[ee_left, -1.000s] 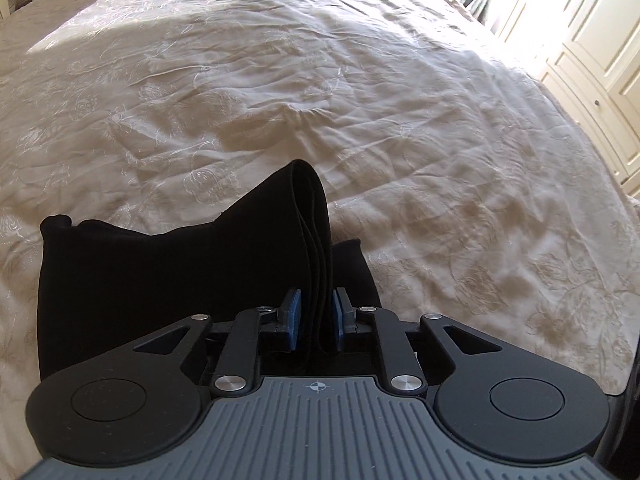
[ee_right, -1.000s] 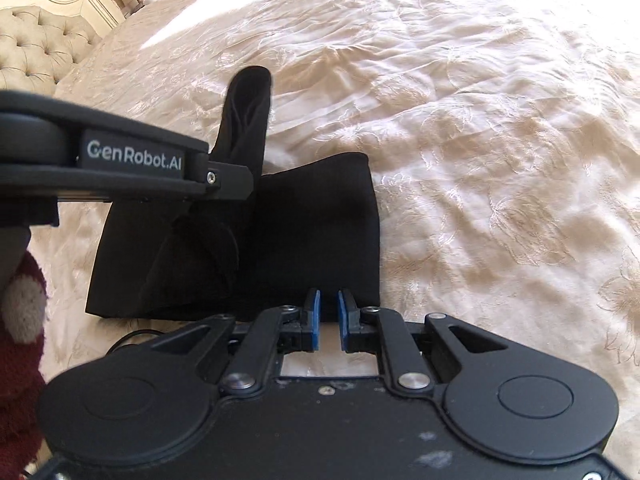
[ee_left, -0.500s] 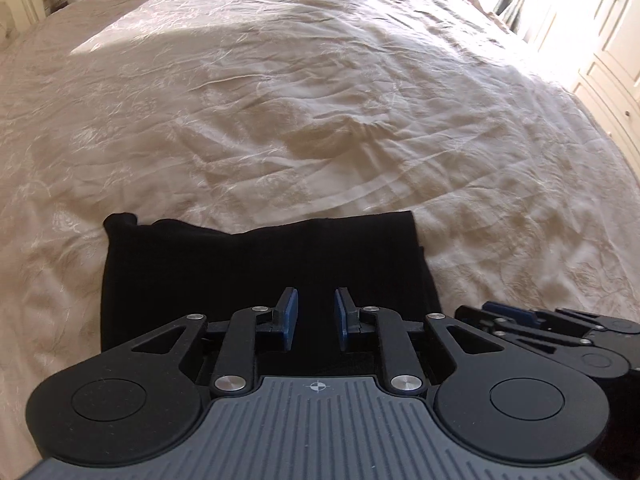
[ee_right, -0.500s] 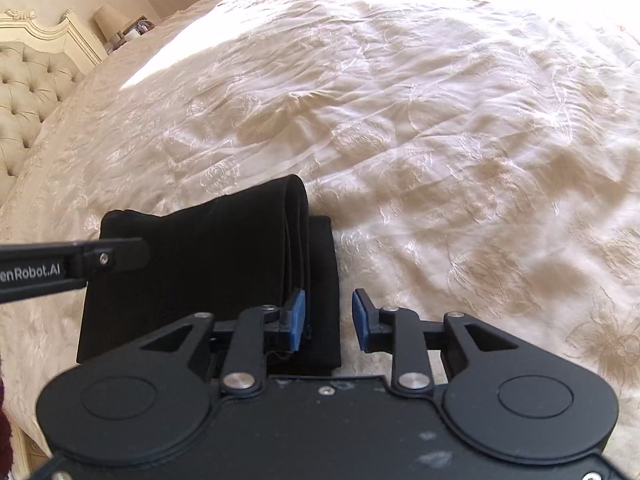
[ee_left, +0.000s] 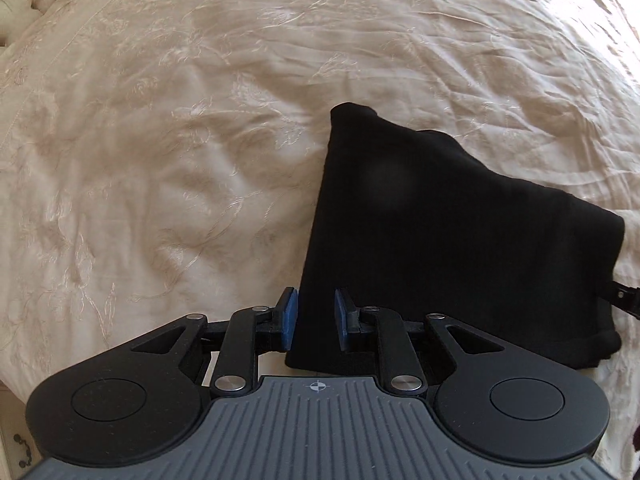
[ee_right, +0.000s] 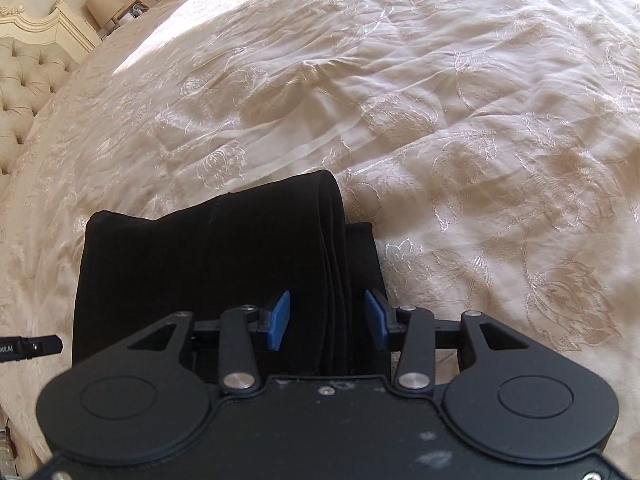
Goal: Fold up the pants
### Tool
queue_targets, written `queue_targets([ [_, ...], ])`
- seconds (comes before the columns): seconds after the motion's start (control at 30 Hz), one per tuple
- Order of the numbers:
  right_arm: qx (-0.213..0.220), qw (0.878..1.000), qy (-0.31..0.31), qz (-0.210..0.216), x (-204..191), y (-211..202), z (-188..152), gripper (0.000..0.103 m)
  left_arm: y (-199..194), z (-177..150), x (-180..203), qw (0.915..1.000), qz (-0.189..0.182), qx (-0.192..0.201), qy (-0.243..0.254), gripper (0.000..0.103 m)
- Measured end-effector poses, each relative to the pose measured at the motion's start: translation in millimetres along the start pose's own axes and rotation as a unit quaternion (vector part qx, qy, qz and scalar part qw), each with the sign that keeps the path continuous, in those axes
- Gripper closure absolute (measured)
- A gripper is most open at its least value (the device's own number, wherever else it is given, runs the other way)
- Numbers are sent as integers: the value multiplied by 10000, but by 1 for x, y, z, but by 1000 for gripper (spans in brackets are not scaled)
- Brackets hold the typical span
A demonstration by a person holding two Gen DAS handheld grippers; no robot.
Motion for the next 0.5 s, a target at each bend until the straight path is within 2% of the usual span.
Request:
queue_targets([
  [0.13,-99,9999,-65,35,-9,3,0,56,5,-2,-10,10000,-38,-74,17,84],
  [0.17,-99,9999,-139,-22,-12,3,0,59,6,-1,-11,9999,-60,-81,23,84],
  [0.23,-92,9995,-277,-126,-17,1,0,72,7,2,-13,9999,-110,-81,28,84],
  [0.27,-65,9994,-307,-139,-20,-2,1,84,8,4,-14,9999,-133,-73,38,84],
  [0.3,-22,9996,-283,-96,-23,-8,2,89,9,6,-15,9998,-158,-62,54,84],
  [0.43,336,9985,-439,55,-42,-46,5,91,10,20,-11,9995,-252,13,163,84],
  [0.5,480,9971,-584,-95,-48,-61,4,91,11,29,-7,9993,-301,61,227,84],
])
Point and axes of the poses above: each gripper's, at about its wrist camera, not at the fingertips, and y roughly the way its jaws point, x to its right, z to its top, the point moved 4 cm from there along y, roughly the way its jaws point, and after that the axes turned 2 degrees about -z, right-handed, at the moved point
